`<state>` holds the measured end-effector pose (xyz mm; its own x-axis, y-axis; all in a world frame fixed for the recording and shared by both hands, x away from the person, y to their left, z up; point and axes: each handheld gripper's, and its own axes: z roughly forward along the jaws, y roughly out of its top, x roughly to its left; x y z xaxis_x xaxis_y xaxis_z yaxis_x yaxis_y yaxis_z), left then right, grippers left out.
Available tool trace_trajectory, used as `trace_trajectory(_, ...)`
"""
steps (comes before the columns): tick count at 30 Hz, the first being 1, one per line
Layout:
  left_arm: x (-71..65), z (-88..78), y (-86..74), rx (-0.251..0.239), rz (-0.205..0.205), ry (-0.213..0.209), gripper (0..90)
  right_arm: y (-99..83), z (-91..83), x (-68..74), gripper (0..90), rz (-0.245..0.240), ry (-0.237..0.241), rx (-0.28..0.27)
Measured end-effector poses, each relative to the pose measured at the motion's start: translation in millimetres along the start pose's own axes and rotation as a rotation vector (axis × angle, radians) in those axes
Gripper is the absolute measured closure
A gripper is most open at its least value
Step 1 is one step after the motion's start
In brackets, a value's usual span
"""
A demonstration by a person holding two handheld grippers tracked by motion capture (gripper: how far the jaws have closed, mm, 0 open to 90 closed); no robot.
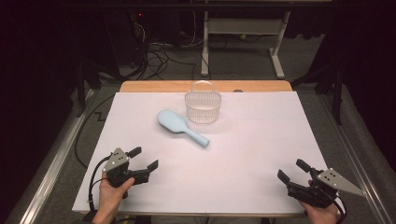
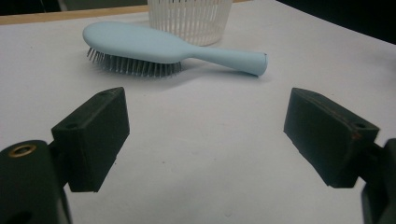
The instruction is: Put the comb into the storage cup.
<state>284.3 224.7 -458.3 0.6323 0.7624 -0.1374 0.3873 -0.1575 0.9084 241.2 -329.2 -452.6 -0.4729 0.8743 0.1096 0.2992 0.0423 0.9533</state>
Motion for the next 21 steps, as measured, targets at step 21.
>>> trace_trajectory(21,-16.7,14.6,8.5,0.026,0.066,-0.014,15.7,1.7,5.2,-1.5,16.9,0.006,0.018,-0.006)
